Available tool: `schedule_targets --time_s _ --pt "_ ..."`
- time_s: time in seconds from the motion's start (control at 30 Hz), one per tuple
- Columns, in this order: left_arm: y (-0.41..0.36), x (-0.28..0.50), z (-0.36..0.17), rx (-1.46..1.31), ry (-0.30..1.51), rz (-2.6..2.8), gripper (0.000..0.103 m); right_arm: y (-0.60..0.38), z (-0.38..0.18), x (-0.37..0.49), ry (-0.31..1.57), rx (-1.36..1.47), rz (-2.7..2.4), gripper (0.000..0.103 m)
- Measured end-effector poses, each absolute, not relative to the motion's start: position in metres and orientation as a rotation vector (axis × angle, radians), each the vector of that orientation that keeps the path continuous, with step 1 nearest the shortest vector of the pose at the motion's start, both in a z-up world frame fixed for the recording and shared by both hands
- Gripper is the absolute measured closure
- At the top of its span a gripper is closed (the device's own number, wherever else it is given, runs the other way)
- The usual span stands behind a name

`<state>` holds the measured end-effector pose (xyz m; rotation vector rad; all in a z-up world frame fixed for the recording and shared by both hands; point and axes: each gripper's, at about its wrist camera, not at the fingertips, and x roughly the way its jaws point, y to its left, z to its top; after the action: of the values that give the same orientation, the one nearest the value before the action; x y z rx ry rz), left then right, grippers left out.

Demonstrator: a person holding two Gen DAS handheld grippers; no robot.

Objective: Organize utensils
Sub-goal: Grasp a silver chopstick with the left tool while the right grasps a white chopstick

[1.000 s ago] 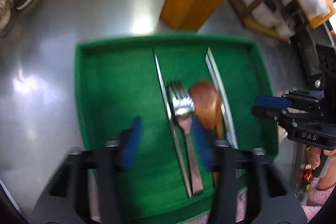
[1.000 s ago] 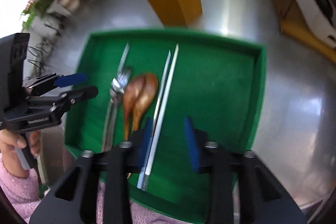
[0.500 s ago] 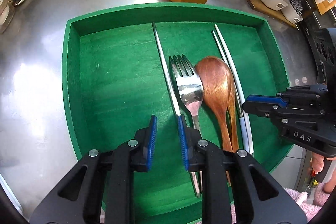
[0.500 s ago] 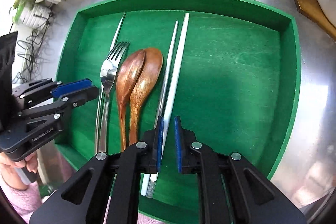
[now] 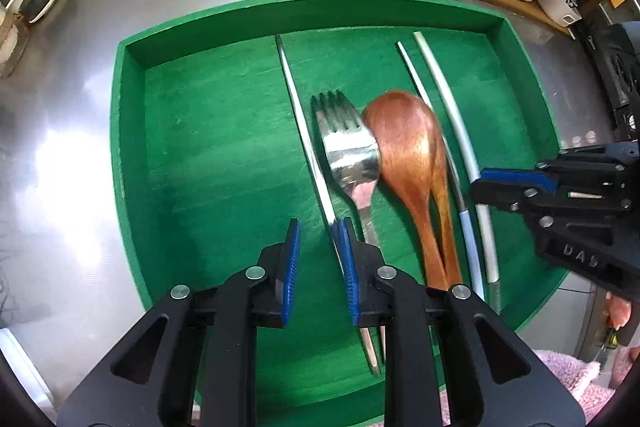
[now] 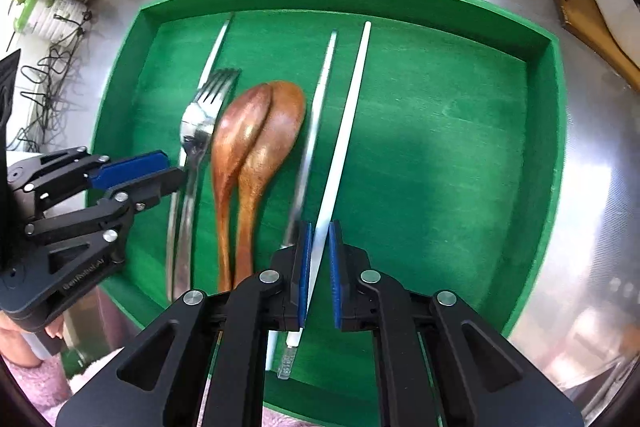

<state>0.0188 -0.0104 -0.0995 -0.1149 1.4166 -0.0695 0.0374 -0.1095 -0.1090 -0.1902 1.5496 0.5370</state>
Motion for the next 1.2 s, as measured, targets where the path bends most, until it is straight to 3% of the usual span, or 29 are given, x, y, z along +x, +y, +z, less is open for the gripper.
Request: schedule_targets --time_s 0.43,0.77,0.97,1.2 --pt "0.010 0.024 -0.103 -0.173 1.573 0.014 0.084 -0.117 -0.116 0.057 1.716 -0.160 0.395 0.092" --pt "0.005 0.036 -0.106 -0.173 1.602 0.072 0.083 -0.093 -0.118 0.067 1.730 -0.222 0.340 0.095" --pt "-0.006 0.034 -0.105 -0.107 1.582 0.099 0.098 -0.081 -0.113 0.049 1.673 -0.303 0.354 0.095" --pt "0.006 0.038 -0.106 -0.164 1.607 0.072 0.099 -0.088 -0.115 0.053 1.722 -0.303 0.353 0.096"
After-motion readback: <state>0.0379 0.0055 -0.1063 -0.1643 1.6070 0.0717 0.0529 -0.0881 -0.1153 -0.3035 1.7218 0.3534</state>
